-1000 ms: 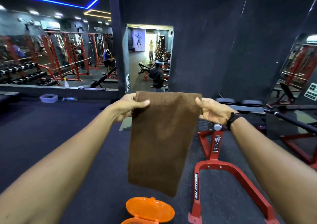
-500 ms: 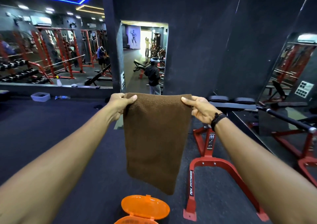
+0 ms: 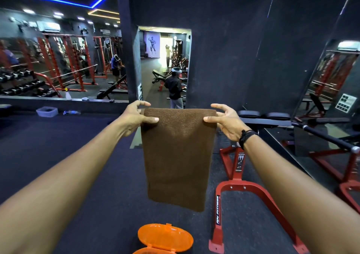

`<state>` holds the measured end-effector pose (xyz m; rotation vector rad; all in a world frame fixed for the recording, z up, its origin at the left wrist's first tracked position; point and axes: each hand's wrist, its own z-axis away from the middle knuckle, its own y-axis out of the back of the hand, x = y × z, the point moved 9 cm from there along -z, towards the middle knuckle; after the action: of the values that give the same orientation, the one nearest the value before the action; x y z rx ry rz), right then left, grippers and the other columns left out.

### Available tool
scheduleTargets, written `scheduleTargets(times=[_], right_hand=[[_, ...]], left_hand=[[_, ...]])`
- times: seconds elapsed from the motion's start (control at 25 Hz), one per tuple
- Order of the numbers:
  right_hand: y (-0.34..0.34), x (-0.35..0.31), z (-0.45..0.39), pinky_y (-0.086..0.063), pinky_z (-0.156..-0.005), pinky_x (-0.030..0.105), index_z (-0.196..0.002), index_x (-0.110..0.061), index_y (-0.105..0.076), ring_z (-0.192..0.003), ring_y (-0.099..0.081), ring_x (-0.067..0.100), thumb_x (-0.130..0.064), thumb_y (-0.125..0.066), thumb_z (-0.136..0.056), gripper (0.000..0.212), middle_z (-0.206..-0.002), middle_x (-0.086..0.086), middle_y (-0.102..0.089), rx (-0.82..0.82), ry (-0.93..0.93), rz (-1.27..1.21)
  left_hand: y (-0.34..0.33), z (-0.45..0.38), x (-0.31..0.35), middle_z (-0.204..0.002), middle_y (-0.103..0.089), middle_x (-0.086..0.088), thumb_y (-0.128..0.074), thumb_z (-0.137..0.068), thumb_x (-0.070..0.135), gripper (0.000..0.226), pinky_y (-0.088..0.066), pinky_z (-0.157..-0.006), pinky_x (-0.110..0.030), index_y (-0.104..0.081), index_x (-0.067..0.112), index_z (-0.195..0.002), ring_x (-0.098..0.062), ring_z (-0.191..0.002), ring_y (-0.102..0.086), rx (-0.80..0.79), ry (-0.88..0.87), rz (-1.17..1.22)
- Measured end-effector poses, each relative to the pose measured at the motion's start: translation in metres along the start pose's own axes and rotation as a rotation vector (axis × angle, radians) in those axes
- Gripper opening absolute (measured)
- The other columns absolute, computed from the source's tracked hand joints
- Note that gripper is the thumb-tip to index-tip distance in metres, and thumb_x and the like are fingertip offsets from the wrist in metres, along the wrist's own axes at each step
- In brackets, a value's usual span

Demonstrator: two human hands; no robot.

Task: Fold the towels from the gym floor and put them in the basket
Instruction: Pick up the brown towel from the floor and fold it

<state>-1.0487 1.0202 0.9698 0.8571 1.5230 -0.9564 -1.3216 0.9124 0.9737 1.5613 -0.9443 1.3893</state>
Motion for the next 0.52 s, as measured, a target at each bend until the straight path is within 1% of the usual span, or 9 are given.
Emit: scheduleTargets(times=[0.08,0.12,0.2,0.24,0.28,0.36,0.4,0.44,0.52], right_hand=[[0.001,-0.006,-0.002,-0.057,-0.084,0.033,-0.121,-0.004,-0.058,-0.097,-0.066,0.024,0.012,-0.076,-0.068,0.058,-0.107,0.016,-0.067,-0.011,0.056,0.227],[0.003,-0.009,-0.002,-0.058,-0.082,0.032,-0.117,-0.003,-0.062,-0.093,-0.067,0.023,0.009,-0.078,-0.068,0.054,-0.104,0.014,-0.069,0.019,0.093,0.361],[0.005,-0.016,-0.002,-0.059,-0.081,0.036,-0.104,-0.009,-0.070,-0.089,-0.070,0.025,0.001,-0.081,-0.068,0.039,-0.095,0.011,-0.072,0.075,0.189,0.583],[0.006,-0.017,-0.002,-0.058,-0.082,0.039,-0.098,-0.013,-0.071,-0.089,-0.070,0.027,-0.003,-0.082,-0.068,0.034,-0.092,0.010,-0.073,0.094,0.217,0.639],[0.007,-0.016,-0.002,-0.058,-0.082,0.041,-0.098,-0.014,-0.072,-0.088,-0.070,0.026,-0.005,-0.083,-0.069,0.032,-0.091,0.009,-0.073,0.103,0.214,0.656],[0.007,-0.010,-0.001,-0.057,-0.084,0.039,-0.105,-0.008,-0.070,-0.086,-0.069,0.022,-0.003,-0.082,-0.069,0.039,-0.093,0.010,-0.072,0.066,0.149,0.620],[0.005,-0.007,0.000,-0.057,-0.084,0.038,-0.107,-0.007,-0.069,-0.085,-0.067,0.020,-0.003,-0.082,-0.069,0.041,-0.093,0.012,-0.072,0.039,0.131,0.631],[0.004,-0.007,0.001,-0.057,-0.082,0.036,-0.104,-0.010,-0.070,-0.084,-0.066,0.019,-0.006,-0.083,-0.069,0.038,-0.092,0.012,-0.072,0.032,0.148,0.693],[0.002,-0.011,0.005,-0.053,-0.071,0.030,-0.093,-0.017,-0.074,-0.076,-0.062,0.016,-0.015,-0.083,-0.071,0.024,-0.084,0.010,-0.072,0.062,0.229,0.859]], left_hand=[[0.003,-0.001,0.003,-0.098,-0.066,-0.013,-0.082,-0.062,-0.008,0.053,-0.055,-0.087,-0.036,-0.062,0.010,-0.107,-0.021,-0.092,-0.062,-0.012,-0.062,-0.178],[0.006,-0.001,0.004,-0.098,-0.068,-0.013,-0.084,-0.061,-0.005,0.049,-0.054,-0.090,-0.038,-0.067,0.010,-0.104,-0.022,-0.092,-0.063,0.007,-0.092,-0.262],[0.010,-0.001,0.006,-0.096,-0.071,-0.010,-0.088,-0.060,0.006,0.038,-0.055,-0.088,-0.039,-0.073,0.015,-0.094,-0.024,-0.093,-0.066,0.060,-0.140,-0.389],[0.010,-0.001,0.007,-0.093,-0.072,-0.007,-0.088,-0.062,0.011,0.033,-0.055,-0.084,-0.036,-0.074,0.018,-0.091,-0.023,-0.091,-0.065,0.076,-0.157,-0.446],[0.010,0.000,0.008,-0.089,-0.071,-0.005,-0.088,-0.064,0.014,0.029,-0.053,-0.077,-0.032,-0.074,0.018,-0.089,-0.020,-0.088,-0.064,0.088,-0.169,-0.497],[0.008,0.001,0.009,-0.083,-0.069,-0.003,-0.086,-0.067,0.016,0.022,-0.046,-0.070,-0.028,-0.074,0.016,-0.087,-0.016,-0.083,-0.059,0.114,-0.184,-0.557],[0.007,0.002,0.010,-0.082,-0.069,-0.004,-0.085,-0.068,0.017,0.020,-0.046,-0.070,-0.029,-0.074,0.015,-0.085,-0.016,-0.082,-0.059,0.125,-0.195,-0.584],[0.007,0.001,0.010,-0.083,-0.070,-0.006,-0.084,-0.070,0.017,0.018,-0.047,-0.073,-0.031,-0.074,0.015,-0.084,-0.018,-0.083,-0.060,0.128,-0.206,-0.613],[0.004,0.000,0.008,-0.087,-0.071,-0.007,-0.081,-0.074,0.019,0.013,-0.049,-0.080,-0.034,-0.073,0.015,-0.083,-0.019,-0.087,-0.062,0.086,-0.194,-0.680]])
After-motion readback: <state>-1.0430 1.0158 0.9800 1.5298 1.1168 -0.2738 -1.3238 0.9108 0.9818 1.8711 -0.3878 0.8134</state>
